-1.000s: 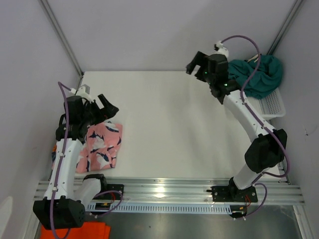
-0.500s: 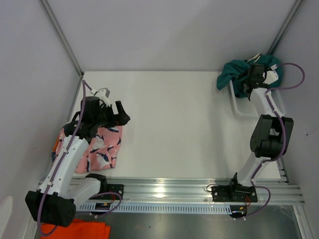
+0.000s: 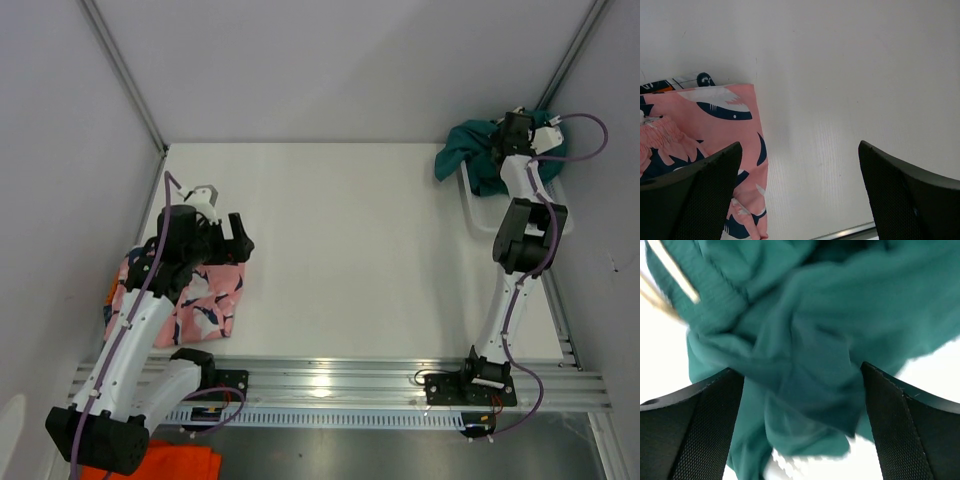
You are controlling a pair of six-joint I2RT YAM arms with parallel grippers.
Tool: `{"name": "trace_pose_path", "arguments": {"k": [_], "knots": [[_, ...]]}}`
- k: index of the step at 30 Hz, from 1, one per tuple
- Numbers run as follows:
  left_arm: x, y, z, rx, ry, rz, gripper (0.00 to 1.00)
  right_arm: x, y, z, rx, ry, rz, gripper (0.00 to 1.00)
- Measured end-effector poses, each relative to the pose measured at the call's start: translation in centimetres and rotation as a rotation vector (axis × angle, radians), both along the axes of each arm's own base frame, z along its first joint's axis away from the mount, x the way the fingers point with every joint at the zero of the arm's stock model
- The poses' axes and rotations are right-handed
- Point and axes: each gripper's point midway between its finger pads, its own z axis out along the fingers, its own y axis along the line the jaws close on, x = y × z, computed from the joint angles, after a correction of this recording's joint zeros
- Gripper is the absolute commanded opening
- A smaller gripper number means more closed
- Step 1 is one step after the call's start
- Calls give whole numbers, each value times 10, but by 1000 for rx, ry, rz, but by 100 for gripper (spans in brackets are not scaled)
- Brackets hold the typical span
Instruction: Fold and stack the shorts
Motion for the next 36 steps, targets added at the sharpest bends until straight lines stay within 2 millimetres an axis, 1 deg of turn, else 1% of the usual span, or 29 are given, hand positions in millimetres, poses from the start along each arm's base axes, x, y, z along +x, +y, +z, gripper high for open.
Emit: {"name": "trace_pose_path", "arguments": {"k": [1, 3, 4, 5, 6, 8, 10, 13, 16, 17, 18, 20, 23, 24, 25, 28, 30, 32, 34, 36], "knots": [[0, 0, 0, 0, -1, 0, 99, 6, -3, 1, -4, -11, -5, 95], [1, 1, 0, 4, -1, 6, 99, 15, -11, -5, -9, -16, -10, 92], [2, 2, -2, 8, 3, 10, 99, 19, -13, -9, -10, -17, -11, 87], [2, 2, -3, 11, 6, 13, 99, 21, -15, -13, -11, -13, -11, 61], [3, 3, -4, 15, 10, 17, 99, 22, -16, -19, -13, -4, -6, 43], [4, 5, -6, 24, 16, 27, 99, 23, -16, -26, -1, 1, 6, 0], [5, 6, -7, 29, 18, 33, 99, 26, -14, -27, 16, -19, 15, 0], [5, 8, -7, 34, 19, 39, 99, 25, -12, -21, 20, -52, 21, 0], [6, 9, -7, 37, 19, 42, 99, 25, -10, -4, 5, -74, 31, 0], [6, 9, -7, 38, 19, 44, 99, 25, -9, 8, -1, -92, 34, 0], [6, 9, -7, 39, 18, 44, 99, 24, -8, 21, -4, -112, 38, 0], [6, 9, -7, 42, 17, 42, 99, 23, -4, 60, -3, -185, 56, 0], [6, 10, -8, 44, 17, 42, 99, 19, 10, 139, 5, -354, 125, 0], [6, 10, -8, 44, 18, 42, 99, 14, 17, 178, 0, -436, 166, 0], [6, 10, -8, 44, 18, 42, 99, 9, 24, 203, 1, -485, 203, 0], [6, 10, -8, 45, 17, 43, 99, -18, 53, 289, -4, -656, 350, 0], [6, 10, -8, 45, 17, 43, 99, -42, 79, 338, -12, -746, 457, 0], [6, 10, -8, 45, 17, 44, 99, -75, 115, 382, -21, -818, 574, 0], [6, 10, -8, 45, 17, 44, 99, -110, 157, 419, -26, -877, 704, 0], [6, 10, -8, 45, 17, 44, 99, -155, 212, 449, -23, -930, 862, 0]]}}
